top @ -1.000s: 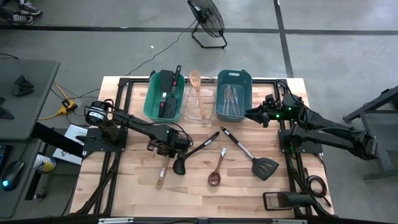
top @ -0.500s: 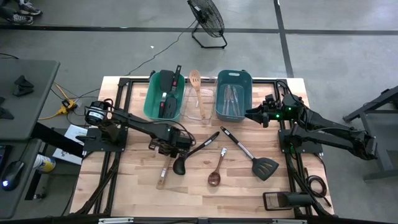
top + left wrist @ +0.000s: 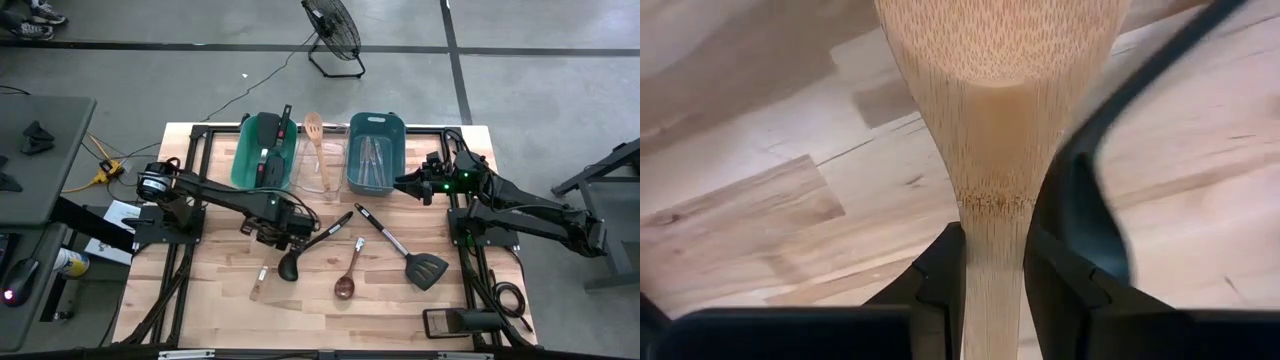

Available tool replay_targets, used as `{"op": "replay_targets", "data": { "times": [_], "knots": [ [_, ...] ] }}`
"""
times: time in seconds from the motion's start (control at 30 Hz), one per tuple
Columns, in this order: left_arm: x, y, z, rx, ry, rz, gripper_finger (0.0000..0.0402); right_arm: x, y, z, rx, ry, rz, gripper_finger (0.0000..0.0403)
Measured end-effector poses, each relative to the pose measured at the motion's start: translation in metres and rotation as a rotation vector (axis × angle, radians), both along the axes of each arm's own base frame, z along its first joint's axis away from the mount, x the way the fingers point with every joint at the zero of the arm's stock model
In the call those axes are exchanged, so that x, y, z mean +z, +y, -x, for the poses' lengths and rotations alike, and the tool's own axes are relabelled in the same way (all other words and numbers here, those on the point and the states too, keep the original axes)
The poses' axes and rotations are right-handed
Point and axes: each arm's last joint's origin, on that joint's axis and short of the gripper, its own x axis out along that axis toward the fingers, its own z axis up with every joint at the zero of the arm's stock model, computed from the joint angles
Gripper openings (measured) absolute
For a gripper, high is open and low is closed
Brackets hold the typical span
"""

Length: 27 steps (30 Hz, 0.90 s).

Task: Pick & Place Kitchen Items
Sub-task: Put the light brown serving spoon into the transparent bin

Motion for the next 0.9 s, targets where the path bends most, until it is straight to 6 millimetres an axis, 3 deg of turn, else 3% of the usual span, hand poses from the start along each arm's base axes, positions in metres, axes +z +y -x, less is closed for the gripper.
{"op": "replay_targets", "data": {
  "times": [0.27, 0.47, 0.7, 0.9],
  "knots": [
    [0.045, 0.002, -0.018, 0.015, -0.186, -0.128, 0.0076, 0.0, 0.0, 0.0, -0.001, 0.0, 0.001, 0.0215],
    [0.081, 0.017, -0.029, 0.055, -0.335, -0.253, 0.0076, 0.0, 0.0, 0.0, -0.001, 0.0, 0.001, 0.0215],
    [0.115, 0.06, -0.04, 0.069, -0.481, -0.398, 0.0076, 0.0, 0.0, 0.0, 0.015, -0.002, -0.002, 0.0215],
    [0.131, 0.108, -0.049, 0.074, -0.618, -0.496, 0.0076, 0.0, 0.001, 0.0, 0.017, -0.002, -0.003, 0.0215]
  ]
}}
